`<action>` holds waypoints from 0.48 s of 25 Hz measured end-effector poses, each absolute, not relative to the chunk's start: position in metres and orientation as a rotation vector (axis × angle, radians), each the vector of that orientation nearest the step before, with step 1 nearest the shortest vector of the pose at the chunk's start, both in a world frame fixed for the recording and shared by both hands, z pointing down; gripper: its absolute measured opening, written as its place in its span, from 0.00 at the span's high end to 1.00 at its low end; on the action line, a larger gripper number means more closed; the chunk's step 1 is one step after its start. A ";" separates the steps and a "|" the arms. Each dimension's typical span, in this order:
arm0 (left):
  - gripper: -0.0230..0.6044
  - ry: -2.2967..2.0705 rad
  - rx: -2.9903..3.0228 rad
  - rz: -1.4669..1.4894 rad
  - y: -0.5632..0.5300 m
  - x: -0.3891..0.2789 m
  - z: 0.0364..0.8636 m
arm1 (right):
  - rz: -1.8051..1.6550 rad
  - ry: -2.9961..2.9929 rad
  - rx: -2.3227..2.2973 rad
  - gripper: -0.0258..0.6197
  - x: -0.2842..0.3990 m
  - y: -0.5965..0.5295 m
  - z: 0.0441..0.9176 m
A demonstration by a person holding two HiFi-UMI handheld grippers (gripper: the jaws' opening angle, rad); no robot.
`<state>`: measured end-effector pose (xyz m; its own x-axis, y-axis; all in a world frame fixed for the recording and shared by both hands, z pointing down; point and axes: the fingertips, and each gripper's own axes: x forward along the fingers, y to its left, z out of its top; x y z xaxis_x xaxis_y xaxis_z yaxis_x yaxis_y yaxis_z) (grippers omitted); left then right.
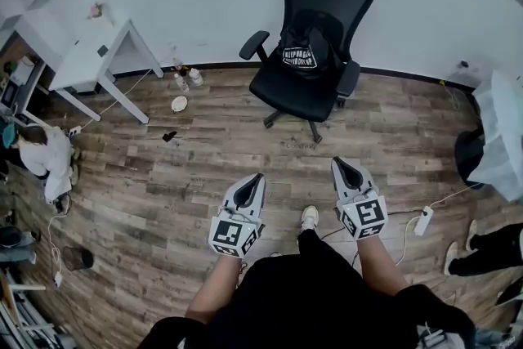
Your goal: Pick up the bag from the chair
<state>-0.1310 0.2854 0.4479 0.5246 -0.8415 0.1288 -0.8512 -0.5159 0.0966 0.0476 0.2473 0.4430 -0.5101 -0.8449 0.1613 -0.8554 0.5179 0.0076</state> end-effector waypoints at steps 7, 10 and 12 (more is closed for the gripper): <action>0.93 -1.423 2.611 0.159 0.224 -0.108 0.456 | 0.151 -2.624 1.430 0.93 0.065 0.184 0.455; 0.93 -1.419 2.597 0.186 0.197 -0.098 0.458 | 0.163 -2.626 1.415 0.93 0.076 0.160 0.460; 0.93 -1.415 2.589 0.200 0.182 -0.091 0.458 | 0.170 -2.629 1.398 0.93 0.083 0.146 0.464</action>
<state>-0.0909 0.1820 0.4578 0.5370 -0.8182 0.2054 -0.8430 -0.5290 0.0968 0.0834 0.1458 0.4638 -0.5509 -0.8120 0.1930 -0.8300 0.5571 -0.0255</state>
